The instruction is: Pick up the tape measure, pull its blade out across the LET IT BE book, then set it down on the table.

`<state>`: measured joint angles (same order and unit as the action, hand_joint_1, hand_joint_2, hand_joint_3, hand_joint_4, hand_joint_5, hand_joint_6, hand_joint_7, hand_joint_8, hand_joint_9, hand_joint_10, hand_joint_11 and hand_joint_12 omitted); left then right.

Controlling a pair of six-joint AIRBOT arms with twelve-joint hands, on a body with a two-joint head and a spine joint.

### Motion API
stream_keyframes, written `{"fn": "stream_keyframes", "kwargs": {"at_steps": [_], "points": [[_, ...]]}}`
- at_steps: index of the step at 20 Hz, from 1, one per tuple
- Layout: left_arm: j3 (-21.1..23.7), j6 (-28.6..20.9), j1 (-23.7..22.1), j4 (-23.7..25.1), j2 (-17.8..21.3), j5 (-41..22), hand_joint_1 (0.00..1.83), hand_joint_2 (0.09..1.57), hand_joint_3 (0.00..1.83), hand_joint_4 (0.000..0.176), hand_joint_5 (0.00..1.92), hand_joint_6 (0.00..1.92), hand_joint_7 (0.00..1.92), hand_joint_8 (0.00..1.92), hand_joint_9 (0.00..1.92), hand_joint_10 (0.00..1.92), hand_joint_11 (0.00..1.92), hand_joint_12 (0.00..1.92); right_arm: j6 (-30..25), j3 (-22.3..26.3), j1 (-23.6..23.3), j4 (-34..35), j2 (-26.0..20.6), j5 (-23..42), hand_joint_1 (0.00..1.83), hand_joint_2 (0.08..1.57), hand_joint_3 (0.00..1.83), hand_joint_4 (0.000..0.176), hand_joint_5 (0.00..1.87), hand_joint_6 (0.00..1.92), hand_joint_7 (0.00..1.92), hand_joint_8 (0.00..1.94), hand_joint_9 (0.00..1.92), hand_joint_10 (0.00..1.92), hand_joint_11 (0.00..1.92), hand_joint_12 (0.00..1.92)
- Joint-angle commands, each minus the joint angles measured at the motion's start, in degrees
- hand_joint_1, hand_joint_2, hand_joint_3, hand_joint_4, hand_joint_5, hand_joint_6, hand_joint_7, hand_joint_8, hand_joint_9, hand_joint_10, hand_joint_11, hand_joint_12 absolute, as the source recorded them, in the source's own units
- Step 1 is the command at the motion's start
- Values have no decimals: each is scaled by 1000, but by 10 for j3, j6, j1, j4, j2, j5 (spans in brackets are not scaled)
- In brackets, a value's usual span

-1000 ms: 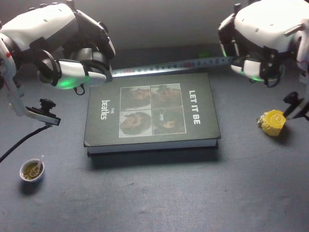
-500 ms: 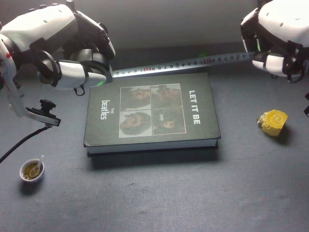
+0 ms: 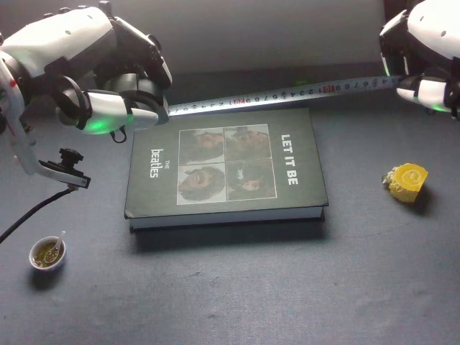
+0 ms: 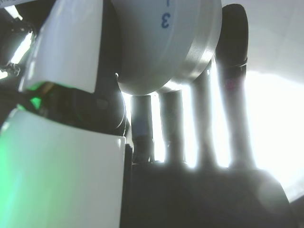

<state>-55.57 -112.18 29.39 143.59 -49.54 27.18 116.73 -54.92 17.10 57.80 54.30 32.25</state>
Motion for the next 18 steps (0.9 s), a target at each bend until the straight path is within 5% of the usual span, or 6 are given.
{"fn": "stream_keyframes", "kwargs": {"at_steps": [1,18], "points": [[-3,5,-4,15,4,73,1383,1086,0,0,1064,654,1093,867,873,1262,795,1149,5,-4,-3,-26,-12,57,1197,1163,0,0,799,1293,995,962,855,759,610,1371],[-3,6,-2,15,4,73,1383,1087,0,0,1067,626,1103,873,859,1271,794,1169,4,-4,-12,-34,-34,43,1200,1161,0,0,795,1282,1006,961,850,763,608,1369]]}}
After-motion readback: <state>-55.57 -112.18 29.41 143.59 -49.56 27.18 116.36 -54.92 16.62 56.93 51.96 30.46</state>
